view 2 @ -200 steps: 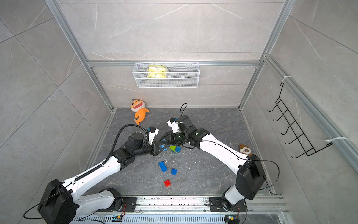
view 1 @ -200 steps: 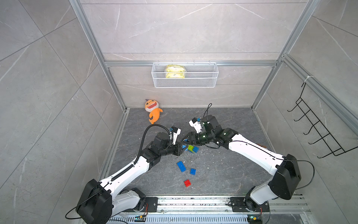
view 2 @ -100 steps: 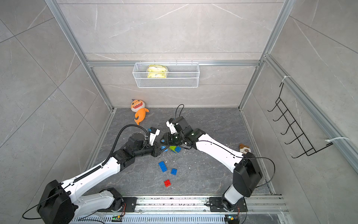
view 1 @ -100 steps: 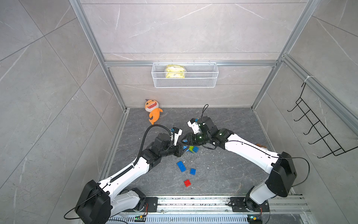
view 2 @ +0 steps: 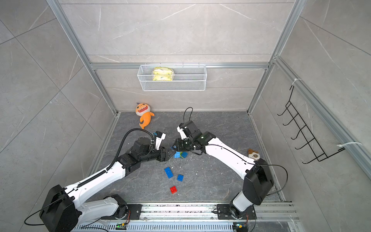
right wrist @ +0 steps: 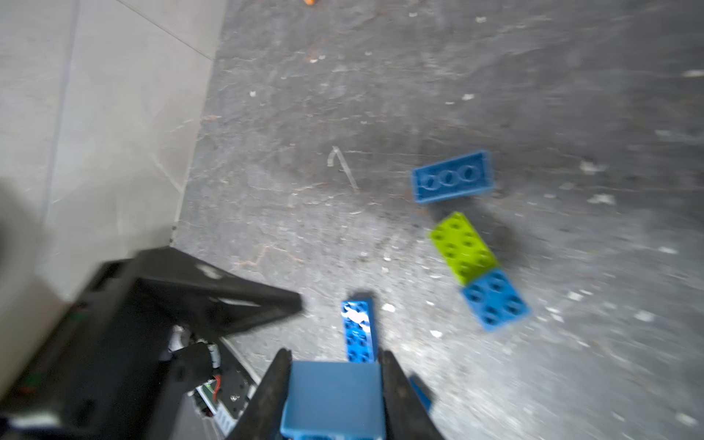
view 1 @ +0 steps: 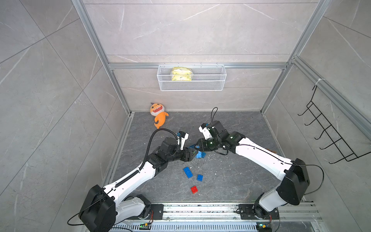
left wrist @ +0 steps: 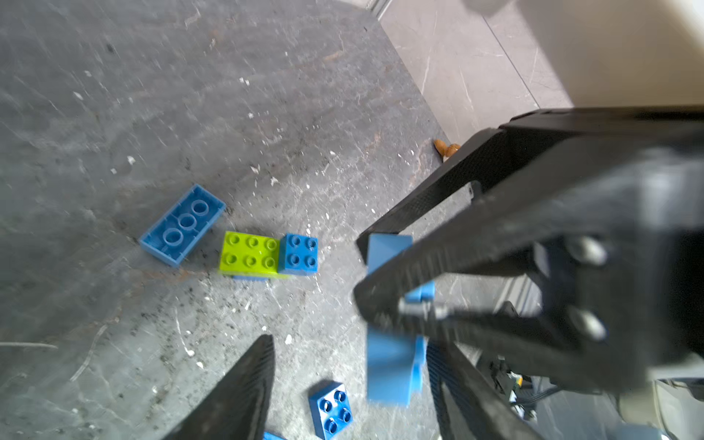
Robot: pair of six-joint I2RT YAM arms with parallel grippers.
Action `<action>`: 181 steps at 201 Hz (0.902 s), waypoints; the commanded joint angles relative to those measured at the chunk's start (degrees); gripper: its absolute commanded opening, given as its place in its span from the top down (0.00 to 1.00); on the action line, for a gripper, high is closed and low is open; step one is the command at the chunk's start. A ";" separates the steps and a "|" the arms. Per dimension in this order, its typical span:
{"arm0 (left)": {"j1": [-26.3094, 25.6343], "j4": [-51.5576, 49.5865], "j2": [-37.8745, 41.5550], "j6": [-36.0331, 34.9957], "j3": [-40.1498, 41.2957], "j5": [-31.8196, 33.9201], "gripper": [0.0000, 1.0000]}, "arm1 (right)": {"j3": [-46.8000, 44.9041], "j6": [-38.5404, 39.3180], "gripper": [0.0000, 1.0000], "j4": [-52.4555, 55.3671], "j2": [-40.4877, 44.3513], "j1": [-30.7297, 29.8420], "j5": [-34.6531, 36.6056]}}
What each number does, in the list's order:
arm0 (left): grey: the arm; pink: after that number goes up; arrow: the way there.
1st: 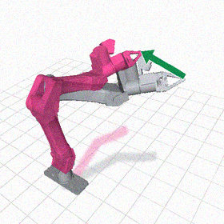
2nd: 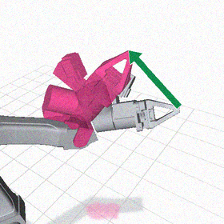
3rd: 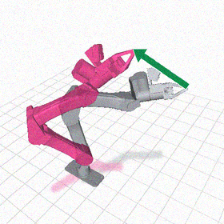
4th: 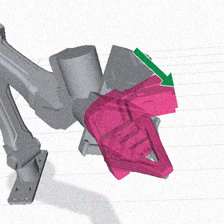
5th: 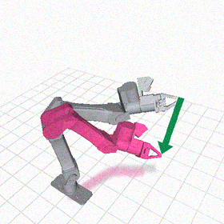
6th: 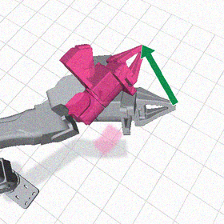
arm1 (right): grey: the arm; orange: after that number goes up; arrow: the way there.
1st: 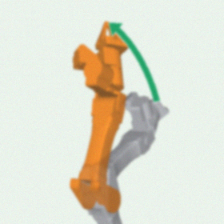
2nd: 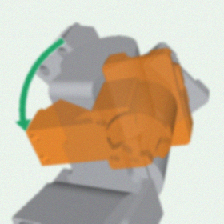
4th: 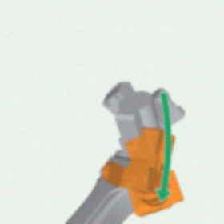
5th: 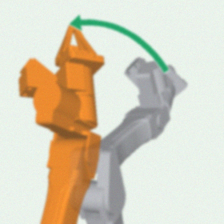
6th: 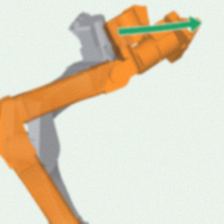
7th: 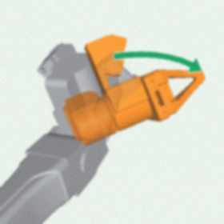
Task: Assemble a heart with lego
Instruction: Pick up the lego brick from the center of the board, then place the lego brick at the center of the board.
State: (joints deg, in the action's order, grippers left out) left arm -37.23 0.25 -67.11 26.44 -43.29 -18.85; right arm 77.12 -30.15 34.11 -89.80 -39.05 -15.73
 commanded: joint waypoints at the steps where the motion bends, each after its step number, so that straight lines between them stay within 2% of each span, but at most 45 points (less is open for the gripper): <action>1: 0.25 1.90 1.39 0.37 -1.29 2.27 0.31 | 0.14 6.96 0.72 11.28 1.99 5.31 4.05; 9: 0.24 1.78 1.78 0.46 -0.83 2.57 0.31 | 0.71 9.30 0.72 14.87 1.26 6.77 5.94; 25: 0.24 2.11 1.94 0.89 0.38 2.95 0.31 | 2.14 14.60 0.71 23.85 -2.33 7.67 18.39; 41: 0.25 3.31 1.57 1.72 1.55 2.77 0.31 | 0.53 16.96 0.71 27.41 -6.38 7.89 24.35; 73: 0.27 4.14 0.19 2.64 1.96 3.01 0.31 | -6.81 17.19 0.70 20.08 -11.64 8.51 17.75; 97: 0.26 3.23 -0.89 3.49 1.34 3.18 0.31 | -7.92 17.06 0.69 17.25 -14.12 8.51 16.54; 107: 0.23 2.36 -1.44 3.76 1.04 3.65 0.31 | -7.95 17.36 0.66 17.05 -14.57 8.46 16.13; 124: 0.30 1.95 -2.17 4.19 1.22 3.98 0.31 | -7.99 17.65 0.51 17.30 -14.07 8.46 15.81; 135: 0.28 2.15 -2.54 4.95 1.60 4.50 0.31 | -8.19 17.92 0.46 17.76 -13.16 8.41 15.54; 181: 0.23 5.19 -4.57 7.17 3.23 4.20 0.31 | -12.75 17.92 0.44 19.55 -8.85 8.47 15.46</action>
State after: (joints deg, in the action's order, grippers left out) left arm -37.23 2.31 -70.67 31.88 -40.62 -15.00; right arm 67.18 -12.95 51.88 -102.21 -30.61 0.21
